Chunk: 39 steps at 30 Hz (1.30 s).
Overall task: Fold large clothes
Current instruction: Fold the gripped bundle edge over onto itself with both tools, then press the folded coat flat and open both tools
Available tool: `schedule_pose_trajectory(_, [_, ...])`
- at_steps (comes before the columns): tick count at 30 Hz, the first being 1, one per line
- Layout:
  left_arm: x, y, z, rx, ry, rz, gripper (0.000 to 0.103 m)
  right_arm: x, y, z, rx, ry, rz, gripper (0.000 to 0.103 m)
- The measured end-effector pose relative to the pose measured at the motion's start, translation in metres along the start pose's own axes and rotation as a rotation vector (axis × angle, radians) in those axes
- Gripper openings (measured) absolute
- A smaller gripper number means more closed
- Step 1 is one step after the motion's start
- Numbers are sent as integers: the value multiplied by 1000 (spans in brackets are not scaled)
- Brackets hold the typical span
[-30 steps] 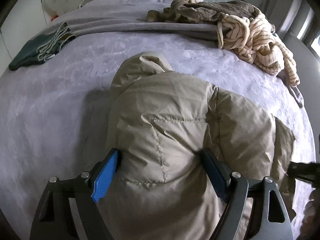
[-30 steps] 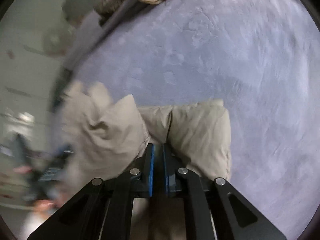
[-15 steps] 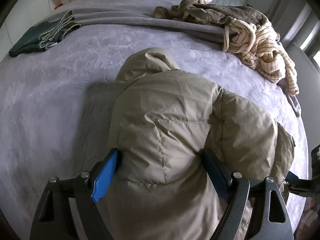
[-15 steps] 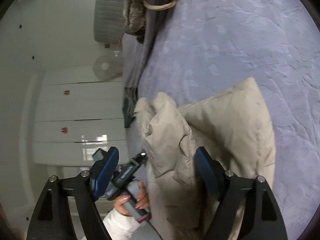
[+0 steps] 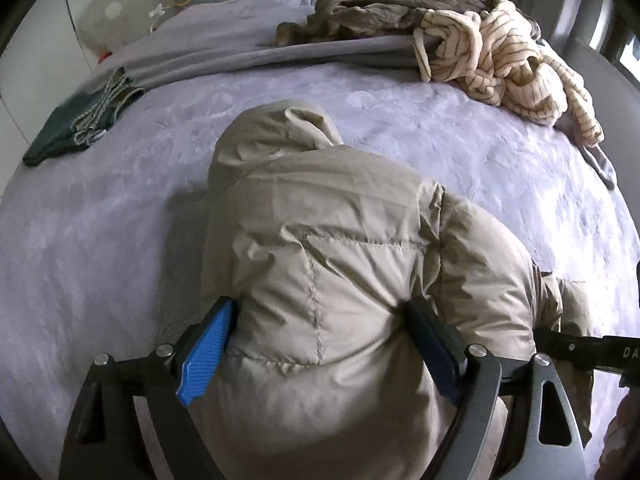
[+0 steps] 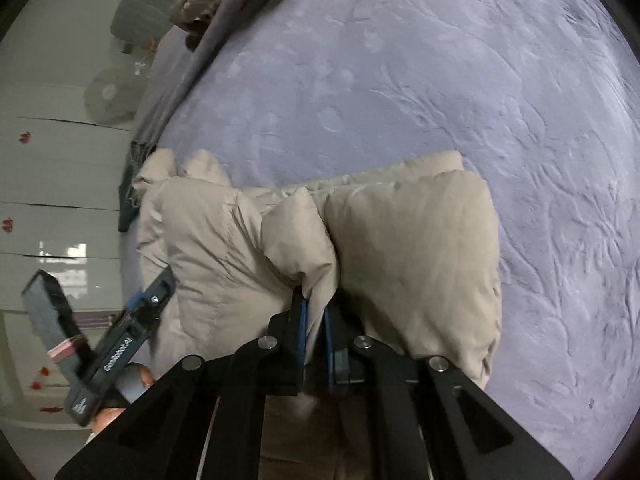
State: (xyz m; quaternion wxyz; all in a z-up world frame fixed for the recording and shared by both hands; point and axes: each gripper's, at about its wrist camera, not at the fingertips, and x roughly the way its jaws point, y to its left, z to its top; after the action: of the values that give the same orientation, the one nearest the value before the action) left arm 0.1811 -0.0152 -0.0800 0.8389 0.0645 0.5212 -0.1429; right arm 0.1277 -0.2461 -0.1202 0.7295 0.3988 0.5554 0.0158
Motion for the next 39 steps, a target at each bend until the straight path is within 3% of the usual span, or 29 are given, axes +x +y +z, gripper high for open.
schedule_pose_trajectory(5, [-1,10,1,-20,15,-17,87,-20,14,0,4,-24,-34,9])
schedule_pose_trajectory(8, [-2,13,-1,-28,13,-21,87,-44,37,-15,-87,-83,-91,9])
schedule_pose_trajectory(10, [0,13,0,-28,12,-18,89,-59,58,-31,-166,-113,-77,9])
schedule_pose_trajectory(14, [-4,16,1,-28,28,-16,89,-43,76,-53,-268,-42,-126,9])
schedule_pose_trajectory(18, [-36,32,-9,-24,13,-52,89,-27,63,-65,-237,13,-152,8])
schedule_pose_trajectory(20, [-55,43,-24,-10,-11,-67,89,-35,64,-70,-247,5,-157,9])
schedule_pose_trajectory(22, [-65,50,-40,-3,-9,-66,103,-45,64,-77,-270,0,-169,9])
schedule_pose_trajectory(26, [-63,52,-89,8,72,-68,103,-63,76,-97,-337,-25,-156,9])
schedule_pose_trajectory(29, [-53,52,-113,-47,102,-79,103,-56,79,-113,-374,3,-198,9])
schedule_pose_trajectory(34, [-54,52,-119,-87,141,-73,103,-16,57,-124,-310,101,-296,9])
schedule_pose_trajectory(39, [-79,41,-121,-25,105,-21,103,-29,64,-132,-293,82,-290,9])
